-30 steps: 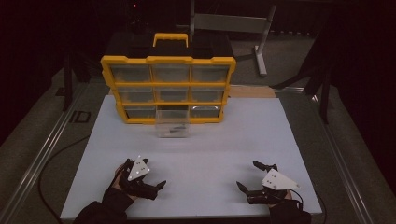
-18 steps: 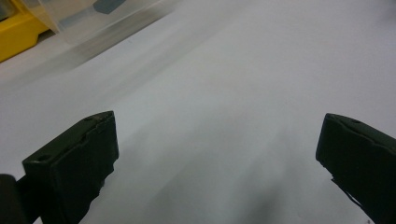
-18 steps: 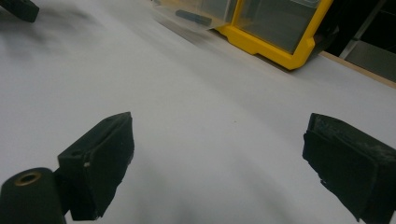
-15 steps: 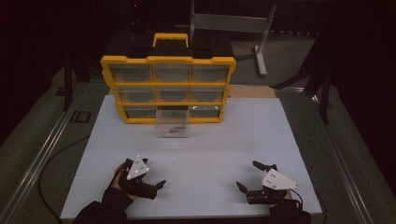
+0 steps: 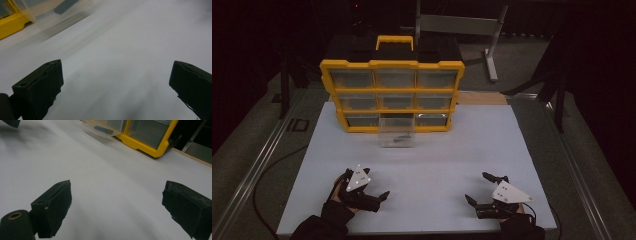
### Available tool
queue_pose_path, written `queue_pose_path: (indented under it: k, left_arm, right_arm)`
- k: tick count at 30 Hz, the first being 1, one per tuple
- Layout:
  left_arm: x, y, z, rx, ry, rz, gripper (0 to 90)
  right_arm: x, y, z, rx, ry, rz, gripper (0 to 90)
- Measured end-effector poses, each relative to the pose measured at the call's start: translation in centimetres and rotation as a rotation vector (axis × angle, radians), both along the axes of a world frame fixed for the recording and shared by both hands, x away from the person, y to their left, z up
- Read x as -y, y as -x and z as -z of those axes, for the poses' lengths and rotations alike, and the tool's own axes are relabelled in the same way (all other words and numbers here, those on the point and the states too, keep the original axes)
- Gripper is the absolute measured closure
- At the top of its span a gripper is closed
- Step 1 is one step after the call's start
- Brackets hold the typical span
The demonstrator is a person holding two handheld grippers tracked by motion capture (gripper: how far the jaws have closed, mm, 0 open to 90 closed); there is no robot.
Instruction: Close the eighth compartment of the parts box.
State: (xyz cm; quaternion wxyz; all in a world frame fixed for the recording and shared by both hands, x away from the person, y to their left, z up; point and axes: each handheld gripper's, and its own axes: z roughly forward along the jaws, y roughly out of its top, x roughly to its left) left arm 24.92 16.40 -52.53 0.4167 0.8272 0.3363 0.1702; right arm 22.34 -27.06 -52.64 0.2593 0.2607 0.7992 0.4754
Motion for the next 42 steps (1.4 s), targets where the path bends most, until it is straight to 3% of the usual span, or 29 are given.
queue_pose_path:
  k: [16,23,30,42]
  left_arm:
    - [1.1,0.0,-2.2,0.040,0.037,-0.045,0.0]
    - [1.9,-0.4,-2.5,0.046,0.017,-0.063,0.0]
    - [2.8,-1.0,-2.1,0.045,0.016,-0.070,0.0]
    - [4.2,-2.8,-1.1,0.021,-0.022,-0.164,0.0]
  right_arm:
    - [-0.1,0.0,0.0,0.002,0.008,-0.003,8.9]
    - [0.0,0.0,0.0,0.008,0.006,-0.003,8.9]
    - [0.1,0.1,-0.1,0.013,-0.005,0.002,8.9]
    - [0.1,0.1,-0.1,0.015,-0.003,0.005,8.9]
